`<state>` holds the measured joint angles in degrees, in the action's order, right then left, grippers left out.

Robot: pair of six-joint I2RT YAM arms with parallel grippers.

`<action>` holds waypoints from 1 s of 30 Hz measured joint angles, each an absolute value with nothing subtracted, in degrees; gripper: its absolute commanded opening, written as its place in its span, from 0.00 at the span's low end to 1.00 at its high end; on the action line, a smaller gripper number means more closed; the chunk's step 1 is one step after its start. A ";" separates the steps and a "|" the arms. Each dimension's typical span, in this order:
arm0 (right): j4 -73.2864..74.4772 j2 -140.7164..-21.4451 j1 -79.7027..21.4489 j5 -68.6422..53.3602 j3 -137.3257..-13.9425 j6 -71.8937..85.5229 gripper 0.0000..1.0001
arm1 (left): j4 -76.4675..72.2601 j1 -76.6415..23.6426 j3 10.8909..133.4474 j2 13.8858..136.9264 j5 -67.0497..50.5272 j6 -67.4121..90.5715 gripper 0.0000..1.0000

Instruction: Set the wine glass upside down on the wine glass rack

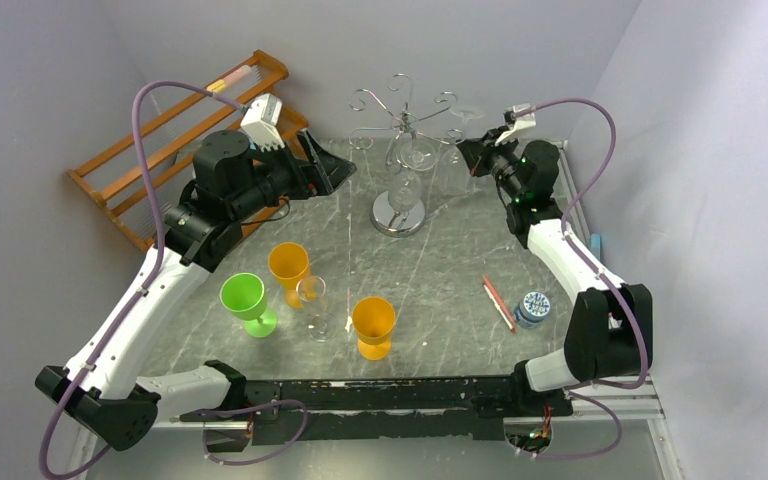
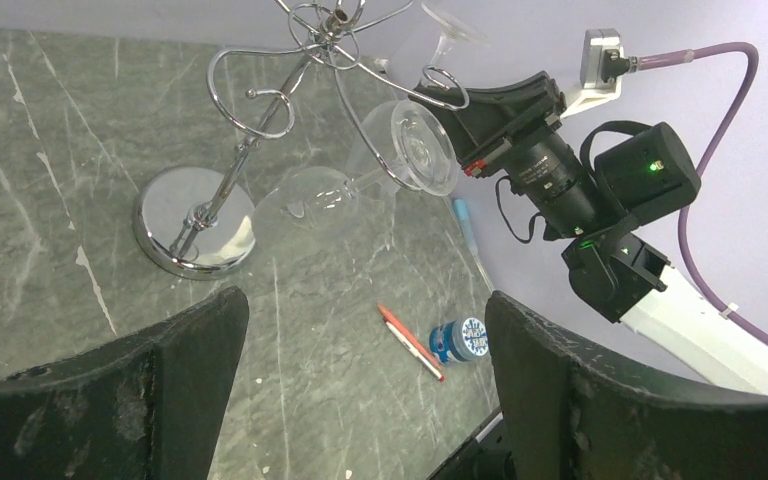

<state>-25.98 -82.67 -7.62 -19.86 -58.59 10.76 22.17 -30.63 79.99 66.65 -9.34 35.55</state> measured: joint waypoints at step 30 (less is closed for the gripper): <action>-28.47 -85.34 -7.33 -36.97 -58.11 10.59 0.00 | 22.20 -30.63 79.88 66.37 -9.34 35.55 0.91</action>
